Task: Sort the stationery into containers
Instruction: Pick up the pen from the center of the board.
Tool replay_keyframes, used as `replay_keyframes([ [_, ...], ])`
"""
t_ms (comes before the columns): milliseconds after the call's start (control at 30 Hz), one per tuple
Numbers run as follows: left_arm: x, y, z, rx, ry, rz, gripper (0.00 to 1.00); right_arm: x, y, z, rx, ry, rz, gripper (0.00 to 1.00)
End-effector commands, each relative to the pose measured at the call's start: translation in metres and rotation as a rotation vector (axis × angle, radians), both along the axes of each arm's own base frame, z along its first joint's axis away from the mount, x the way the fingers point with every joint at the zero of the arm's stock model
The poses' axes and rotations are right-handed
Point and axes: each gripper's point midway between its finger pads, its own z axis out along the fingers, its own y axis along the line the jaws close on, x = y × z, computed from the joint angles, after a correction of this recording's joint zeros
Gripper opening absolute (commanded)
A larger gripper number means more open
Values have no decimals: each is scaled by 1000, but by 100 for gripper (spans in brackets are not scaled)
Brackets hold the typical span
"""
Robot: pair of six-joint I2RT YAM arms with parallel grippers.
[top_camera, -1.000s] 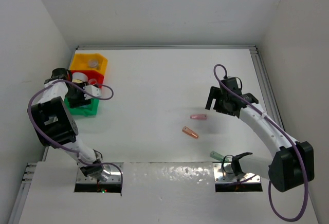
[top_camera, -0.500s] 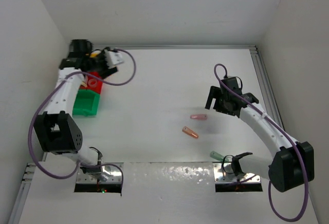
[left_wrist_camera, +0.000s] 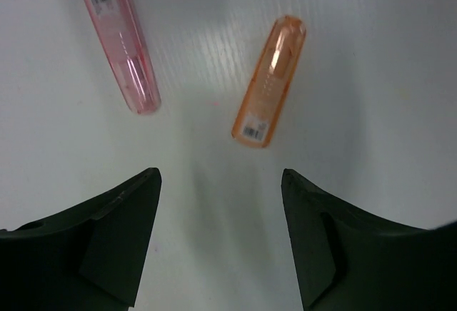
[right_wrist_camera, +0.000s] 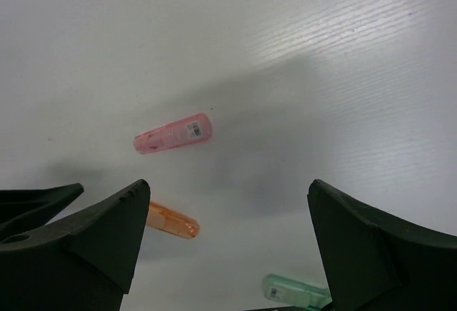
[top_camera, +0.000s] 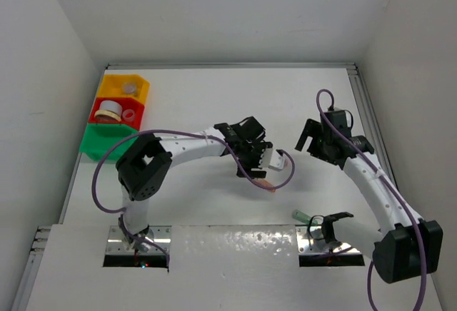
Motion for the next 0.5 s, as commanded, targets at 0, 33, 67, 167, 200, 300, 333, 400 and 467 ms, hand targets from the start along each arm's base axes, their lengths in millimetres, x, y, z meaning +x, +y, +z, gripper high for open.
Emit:
replay_keyframes([
  [0,15,-40,11,-116,-77,62,66,-10,-8,5,2,-16,-32,89],
  [33,6,-48,7,-121,-62,54,66,-11,-7,5,6,-15,-28,89],
  [67,2,-52,4,-122,-54,51,66,-13,-8,8,3,-19,-23,89],
  [167,-12,-60,-17,-107,-4,40,66,-19,-14,11,-31,-12,-13,89],
  [200,-15,-60,-20,-102,5,39,65,-23,-16,11,-40,-2,-15,89],
  [300,-24,-49,-38,-57,24,33,62,-29,-20,13,-60,-3,-12,89],
  [333,-22,-44,-43,-36,12,46,61,-29,-20,14,-59,-9,-11,89],
  [400,-26,-32,-56,7,20,62,59,-32,-21,14,-61,-22,-16,89],
  [467,-32,-25,-65,25,32,63,57,-34,-22,12,-58,-19,-21,89],
])
